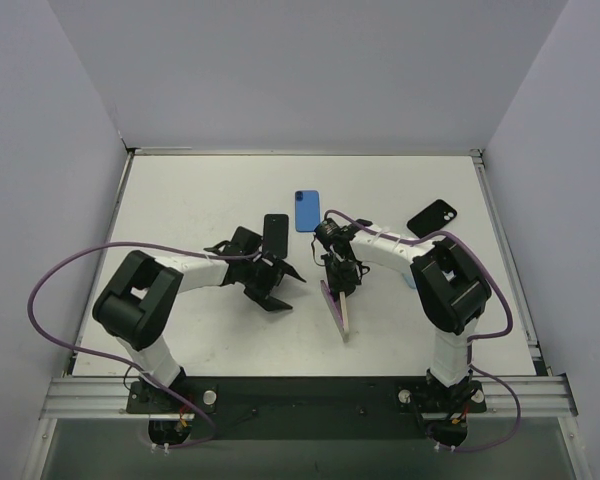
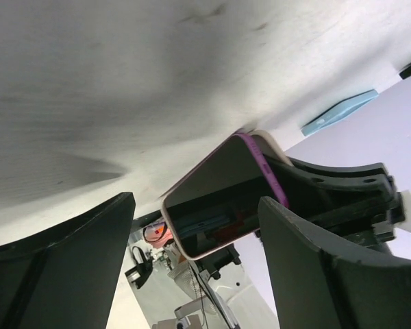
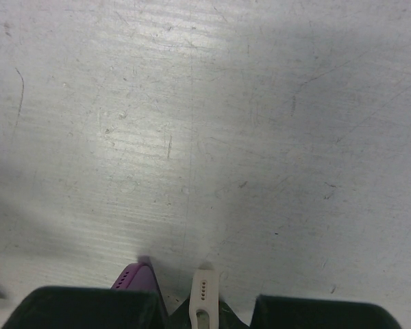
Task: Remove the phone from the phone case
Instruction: Remove the phone case from the phone.
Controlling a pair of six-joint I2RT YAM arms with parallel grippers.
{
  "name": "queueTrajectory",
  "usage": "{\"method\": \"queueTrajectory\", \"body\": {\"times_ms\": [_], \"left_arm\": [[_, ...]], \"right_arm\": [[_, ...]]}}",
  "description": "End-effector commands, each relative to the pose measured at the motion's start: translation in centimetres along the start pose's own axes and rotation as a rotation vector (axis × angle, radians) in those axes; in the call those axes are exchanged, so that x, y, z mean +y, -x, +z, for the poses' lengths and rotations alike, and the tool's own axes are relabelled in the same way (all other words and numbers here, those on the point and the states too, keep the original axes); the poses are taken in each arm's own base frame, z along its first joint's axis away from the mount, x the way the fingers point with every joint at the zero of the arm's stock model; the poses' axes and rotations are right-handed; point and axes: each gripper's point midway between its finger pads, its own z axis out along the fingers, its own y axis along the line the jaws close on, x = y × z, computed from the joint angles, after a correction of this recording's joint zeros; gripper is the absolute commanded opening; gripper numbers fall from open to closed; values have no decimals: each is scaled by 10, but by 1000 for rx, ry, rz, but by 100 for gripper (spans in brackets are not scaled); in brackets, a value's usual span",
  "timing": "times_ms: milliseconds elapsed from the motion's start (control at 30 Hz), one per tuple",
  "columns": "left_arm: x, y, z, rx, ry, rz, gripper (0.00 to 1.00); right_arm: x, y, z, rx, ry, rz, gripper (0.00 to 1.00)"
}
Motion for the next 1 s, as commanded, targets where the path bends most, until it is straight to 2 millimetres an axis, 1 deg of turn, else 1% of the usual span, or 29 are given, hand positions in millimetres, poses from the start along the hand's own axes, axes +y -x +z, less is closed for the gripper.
{"method": "queueTrajectory", "body": {"times_ms": [0, 300, 333, 400, 433, 667, 767, 800, 900, 967], "left_arm": [[-31, -6, 3, 38, -38, 54, 84], [-43, -14, 16, 77, -44, 76, 83], [-47, -16, 16, 85, -51, 85, 83], [-49, -18, 18, 99, -47, 101, 83], [-54, -21, 18, 102, -53, 114, 83], [-59, -28, 27, 142, -49, 145, 83], [-59, -33, 28, 153, -39, 164, 82], [-52, -33, 28, 148, -7, 149, 80], [-48, -31, 27, 131, 11, 146, 79], [-46, -31, 28, 133, 19, 152, 76]], "right_arm": [[-10, -46, 31, 169, -51, 0, 0], [-11, -49, 32, 176, -55, 0, 0], [-10, -48, 32, 173, -53, 0, 0], [-9, -47, 32, 176, -49, -1, 0], [-9, -47, 32, 176, -46, -2, 0], [-7, -46, 32, 179, -43, -7, 0], [-8, -45, 32, 177, -49, -7, 0], [-8, -45, 32, 178, -50, -7, 0], [-7, -43, 31, 176, -49, -6, 0], [-7, -43, 31, 176, -47, -5, 0]]}}
